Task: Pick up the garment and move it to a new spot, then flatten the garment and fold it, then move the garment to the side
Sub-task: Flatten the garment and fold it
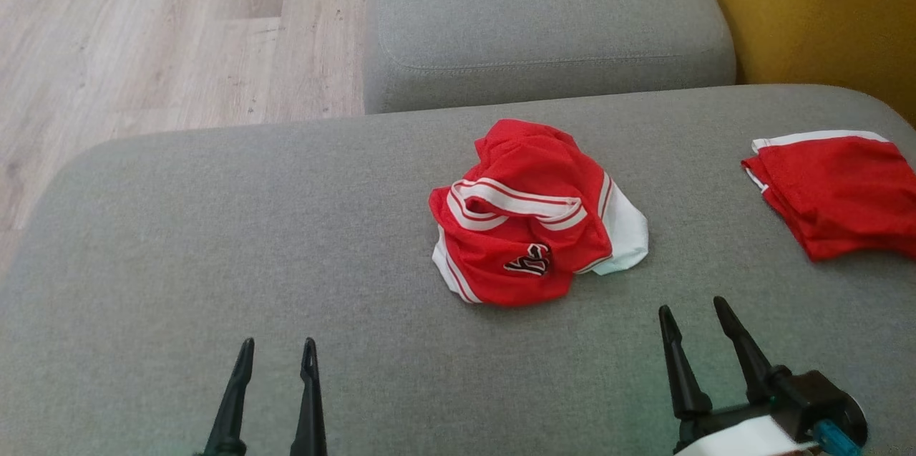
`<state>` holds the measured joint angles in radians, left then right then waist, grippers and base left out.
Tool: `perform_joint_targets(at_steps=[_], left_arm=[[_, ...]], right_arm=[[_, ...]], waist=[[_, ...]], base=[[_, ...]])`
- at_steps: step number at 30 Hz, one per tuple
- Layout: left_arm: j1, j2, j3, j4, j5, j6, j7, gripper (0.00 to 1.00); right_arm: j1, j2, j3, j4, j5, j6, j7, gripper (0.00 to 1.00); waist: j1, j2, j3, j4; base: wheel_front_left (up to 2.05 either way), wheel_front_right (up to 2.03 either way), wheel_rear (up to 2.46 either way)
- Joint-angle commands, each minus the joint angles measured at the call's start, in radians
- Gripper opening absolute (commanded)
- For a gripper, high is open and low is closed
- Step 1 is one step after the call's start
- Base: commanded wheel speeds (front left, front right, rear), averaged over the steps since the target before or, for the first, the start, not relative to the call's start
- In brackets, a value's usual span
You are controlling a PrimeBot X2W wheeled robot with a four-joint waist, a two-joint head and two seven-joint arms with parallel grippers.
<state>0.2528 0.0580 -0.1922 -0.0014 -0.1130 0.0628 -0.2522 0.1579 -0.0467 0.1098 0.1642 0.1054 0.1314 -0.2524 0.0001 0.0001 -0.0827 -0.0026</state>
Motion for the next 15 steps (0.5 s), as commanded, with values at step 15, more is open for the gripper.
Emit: perform_joint_targets(at_steps=[15], left_arm=[[-0.176,-0.008,-0.112,0.029,0.014,-0.029,-0.01,1.0]], right_arm=[[-0.075,-0.004,0.047,-0.048,-0.025,-0.001,-0.009,1.0]], waist=[[-0.0001,-0.0001,0.08,-0.098]], base=[[0.0,0.0,0.0]])
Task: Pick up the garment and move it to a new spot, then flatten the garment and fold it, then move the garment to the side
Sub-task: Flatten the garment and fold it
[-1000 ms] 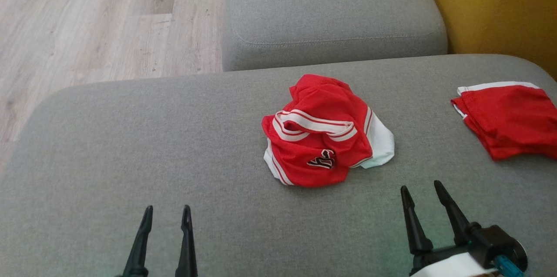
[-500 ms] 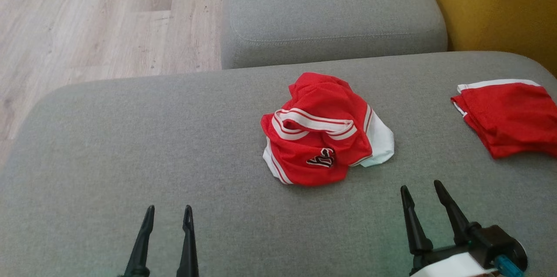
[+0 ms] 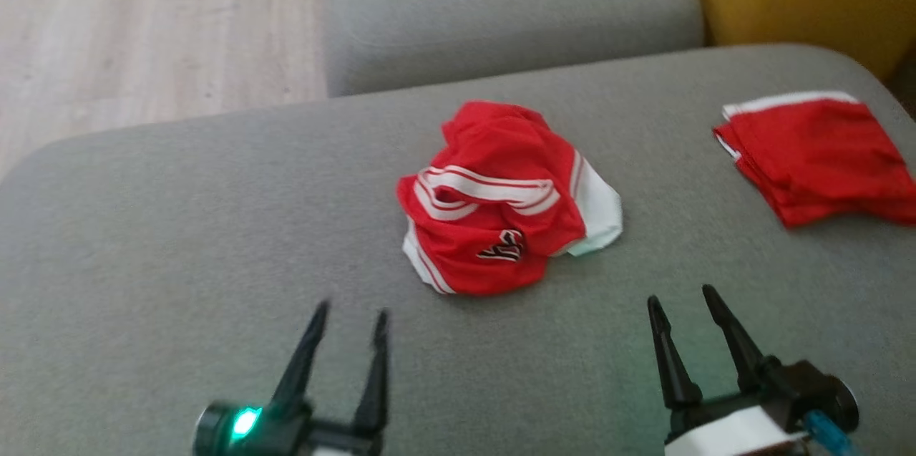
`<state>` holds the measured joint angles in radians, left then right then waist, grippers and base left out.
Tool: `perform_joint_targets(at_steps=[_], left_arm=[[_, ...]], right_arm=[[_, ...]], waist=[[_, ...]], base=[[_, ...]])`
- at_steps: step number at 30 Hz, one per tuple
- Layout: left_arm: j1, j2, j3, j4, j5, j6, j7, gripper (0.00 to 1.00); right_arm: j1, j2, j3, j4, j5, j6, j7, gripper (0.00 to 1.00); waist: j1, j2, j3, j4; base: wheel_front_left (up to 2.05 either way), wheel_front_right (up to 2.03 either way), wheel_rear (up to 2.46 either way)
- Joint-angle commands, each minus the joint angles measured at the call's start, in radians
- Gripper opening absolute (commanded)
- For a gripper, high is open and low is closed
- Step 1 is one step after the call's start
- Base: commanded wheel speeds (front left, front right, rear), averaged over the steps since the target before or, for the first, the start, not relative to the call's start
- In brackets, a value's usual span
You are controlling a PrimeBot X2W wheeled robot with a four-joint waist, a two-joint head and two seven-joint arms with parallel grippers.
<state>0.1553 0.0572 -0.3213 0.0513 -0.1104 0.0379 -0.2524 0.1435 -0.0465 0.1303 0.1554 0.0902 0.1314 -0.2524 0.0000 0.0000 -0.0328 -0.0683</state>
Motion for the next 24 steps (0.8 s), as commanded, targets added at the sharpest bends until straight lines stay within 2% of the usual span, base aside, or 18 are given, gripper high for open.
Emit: perform_joint_targets(at_steps=[1,11,17,21,24], left_arm=[[-0.078,-0.007,0.017,-0.024,0.011,-0.004,-0.009,1.0],[-0.433,-0.007,-0.187,0.245,0.032,-0.059,-0.007,1.0],[-0.651,-0.007,-0.283,0.435,0.02,-0.075,0.062,1.0],[-0.733,-0.007,-0.308,0.513,0.017,-0.067,0.088,1.0],[-0.774,-0.007,-0.31,0.557,0.026,-0.038,0.086,1.0]], right_arm=[[-0.061,-0.004,0.026,-0.039,-0.01,-0.001,-0.009,1.0],[-0.135,-0.004,0.054,-0.08,-0.016,-0.001,-0.009,1.0],[-0.18,-0.004,0.066,-0.091,-0.002,-0.001,-0.009,1.0],[-0.198,-0.004,0.073,-0.092,0.009,-0.001,-0.009,1.0],[-0.208,-0.004,0.073,-0.091,0.017,-0.001,-0.009,1.0]], waist=[[0.0,0.0,0.03,-0.032],[0.0,0.0,0.173,-0.157],[0.0,0.0,0.258,-0.217],[0.0,0.0,0.291,-0.243],[0.0,0.0,0.302,-0.258]], base=[[0.0,0.0,0.0],[0.0,0.0,0.0],[0.0,0.0,0.0],[0.0,0.0,0.0],[0.0,0.0,0.0]])
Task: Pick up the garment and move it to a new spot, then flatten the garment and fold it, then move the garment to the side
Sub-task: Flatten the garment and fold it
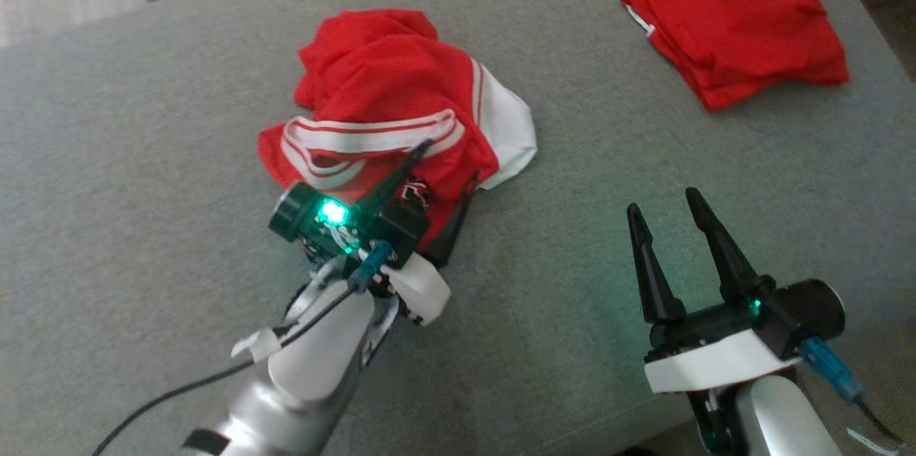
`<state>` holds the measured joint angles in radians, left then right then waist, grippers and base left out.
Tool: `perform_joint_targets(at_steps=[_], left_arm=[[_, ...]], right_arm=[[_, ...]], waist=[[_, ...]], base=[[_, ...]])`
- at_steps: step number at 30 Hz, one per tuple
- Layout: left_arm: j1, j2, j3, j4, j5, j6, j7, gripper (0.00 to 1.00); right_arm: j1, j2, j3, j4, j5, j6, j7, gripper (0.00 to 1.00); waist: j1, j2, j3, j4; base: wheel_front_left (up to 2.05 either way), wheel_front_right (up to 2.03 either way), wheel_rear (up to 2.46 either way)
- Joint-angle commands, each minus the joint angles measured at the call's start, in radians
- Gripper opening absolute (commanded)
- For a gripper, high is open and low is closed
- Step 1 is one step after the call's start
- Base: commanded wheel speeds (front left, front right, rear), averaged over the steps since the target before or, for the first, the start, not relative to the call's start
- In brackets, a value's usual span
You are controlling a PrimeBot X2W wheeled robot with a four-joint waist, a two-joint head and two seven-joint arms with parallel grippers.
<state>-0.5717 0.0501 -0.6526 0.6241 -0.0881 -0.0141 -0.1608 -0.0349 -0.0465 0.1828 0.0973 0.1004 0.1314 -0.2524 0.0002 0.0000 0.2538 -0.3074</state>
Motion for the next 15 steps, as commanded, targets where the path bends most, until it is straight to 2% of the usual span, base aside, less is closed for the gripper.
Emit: perform_joint_targets(at_steps=[1,11,15], left_arm=[[-0.056,0.001,0.021,-0.001,0.011,0.025,-0.007,1.0],[-0.1,0.003,0.024,0.065,0.035,0.113,-0.056,1.0],[-0.109,0.003,0.015,0.098,0.034,0.113,-0.036,1.0]], right_arm=[[-0.031,-0.004,0.021,-0.033,0.009,-0.001,-0.009,1.0],[-0.032,-0.004,0.028,-0.031,0.021,-0.001,-0.009,1.0],[-0.032,-0.004,0.031,-0.029,0.021,-0.001,-0.009,1.0]], waist=[[-0.0002,0.0,0.016,-0.023],[-0.0002,0.0,0.009,-0.044],[-0.0002,0.0,0.007,-0.05]], base=[[0.0,0.0,0.0],[0.0,0.0,0.0],[0.0,0.0,0.0]])
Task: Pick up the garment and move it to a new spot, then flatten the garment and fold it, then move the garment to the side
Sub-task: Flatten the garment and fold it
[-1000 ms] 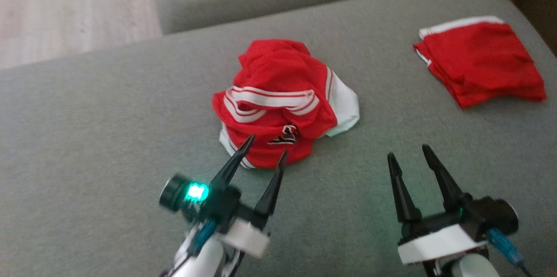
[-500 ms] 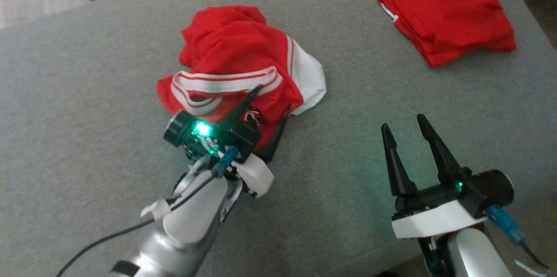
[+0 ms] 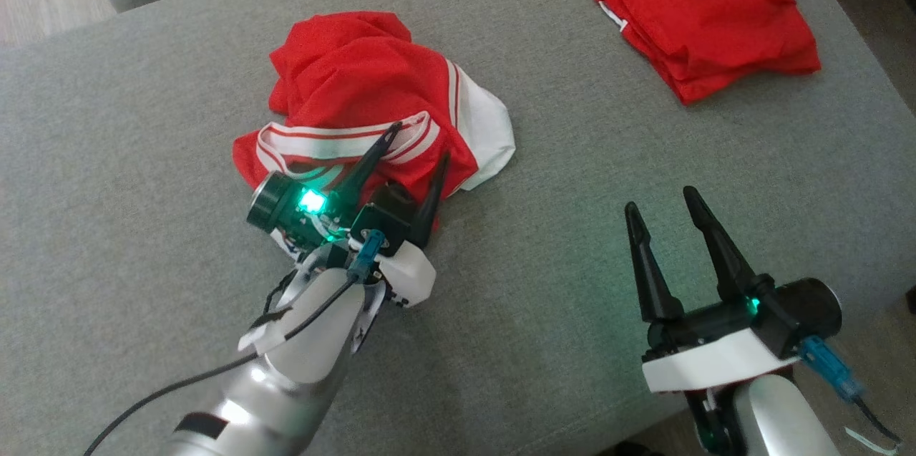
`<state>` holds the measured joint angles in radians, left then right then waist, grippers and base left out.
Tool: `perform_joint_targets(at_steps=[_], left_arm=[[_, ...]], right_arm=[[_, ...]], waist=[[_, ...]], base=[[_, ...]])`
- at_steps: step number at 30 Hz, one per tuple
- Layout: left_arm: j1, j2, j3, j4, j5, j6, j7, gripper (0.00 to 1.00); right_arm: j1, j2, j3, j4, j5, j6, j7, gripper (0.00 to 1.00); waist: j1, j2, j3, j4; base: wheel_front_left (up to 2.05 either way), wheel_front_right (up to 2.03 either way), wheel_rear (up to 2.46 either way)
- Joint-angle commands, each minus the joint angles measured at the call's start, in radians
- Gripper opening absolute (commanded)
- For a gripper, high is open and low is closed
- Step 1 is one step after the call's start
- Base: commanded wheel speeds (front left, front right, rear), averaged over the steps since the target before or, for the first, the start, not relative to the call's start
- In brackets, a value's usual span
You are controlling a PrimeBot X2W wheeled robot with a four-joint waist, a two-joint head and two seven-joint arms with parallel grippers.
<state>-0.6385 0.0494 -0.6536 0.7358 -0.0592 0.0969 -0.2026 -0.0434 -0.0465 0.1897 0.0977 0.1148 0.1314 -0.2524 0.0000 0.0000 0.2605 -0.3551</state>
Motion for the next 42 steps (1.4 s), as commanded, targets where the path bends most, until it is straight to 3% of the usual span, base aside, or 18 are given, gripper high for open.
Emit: perform_joint_targets(at_steps=[1,6,7,8,15,22,26,30,35,42], left_arm=[[-0.044,0.004,0.014,-0.002,0.003,-0.004,0.015,1.0],[-0.06,0.003,0.012,0.041,-0.02,-0.028,0.073,1.0],[-0.069,0.003,0.012,0.043,-0.022,-0.032,0.076,0.81],[-0.078,0.003,0.011,0.041,-0.025,-0.036,0.073,0.02],[-0.139,0.002,-0.002,0.007,-0.051,-0.091,0.079,0.0],[-0.343,0.008,0.055,-0.179,-0.152,-0.188,0.105,0.0],[-0.524,0.06,0.111,-0.269,-0.178,-0.207,0.113,0.0],[-0.618,0.089,0.211,-0.31,-0.246,-0.198,0.121,0.0],[-0.454,0.143,0.301,-0.331,-0.374,-0.194,0.183,0.0],[0.106,0.209,0.317,-0.284,-0.486,-0.194,0.16,0.0]], right_arm=[[-0.024,-0.004,0.024,-0.029,0.007,-0.001,-0.009,1.0],[-0.032,-0.004,0.028,-0.032,0.011,-0.001,-0.009,1.0],[-0.035,-0.004,0.028,-0.033,0.013,-0.001,-0.009,1.0],[-0.038,-0.004,0.028,-0.035,0.015,-0.001,-0.009,1.0],[-0.029,-0.004,0.03,-0.031,0.018,-0.001,-0.009,1.0],[-0.007,-0.004,0.038,-0.033,0.02,-0.001,-0.009,1.0],[0.01,-0.004,0.041,-0.038,0.017,-0.001,-0.009,1.0],[0.031,-0.004,0.027,-0.045,0.004,-0.001,-0.009,1.0],[0.061,-0.004,0.006,-0.05,-0.016,-0.001,-0.009,1.0],[0.086,-0.004,-0.001,-0.045,-0.044,-0.001,-0.009,1.0]], waist=[[0.0,0.0,0.001,-0.004],[0.0,0.0,0.011,-0.013],[0.0,0.0,0.015,-0.016],[0.0,0.0,0.018,-0.017],[0.0,0.0,0.001,-0.023],[0.0,0.0,-0.081,-0.022],[0.0,0.0,-0.124,-0.014],[0.0,0.0,-0.158,0.012],[0.0,0.0,-0.185,0.072],[0.0,0.0,-0.182,0.164]], base=[[0.0,0.0,0.0],[0.0,0.0,0.0],[0.0,0.0,0.0],[0.0,0.0,0.0],[0.0,0.0,0.0],[0.0,0.0,0.0],[0.0,0.0,0.0],[0.0,0.0,0.0],[0.0,0.0,0.0],[0.0,0.0,0.0]])
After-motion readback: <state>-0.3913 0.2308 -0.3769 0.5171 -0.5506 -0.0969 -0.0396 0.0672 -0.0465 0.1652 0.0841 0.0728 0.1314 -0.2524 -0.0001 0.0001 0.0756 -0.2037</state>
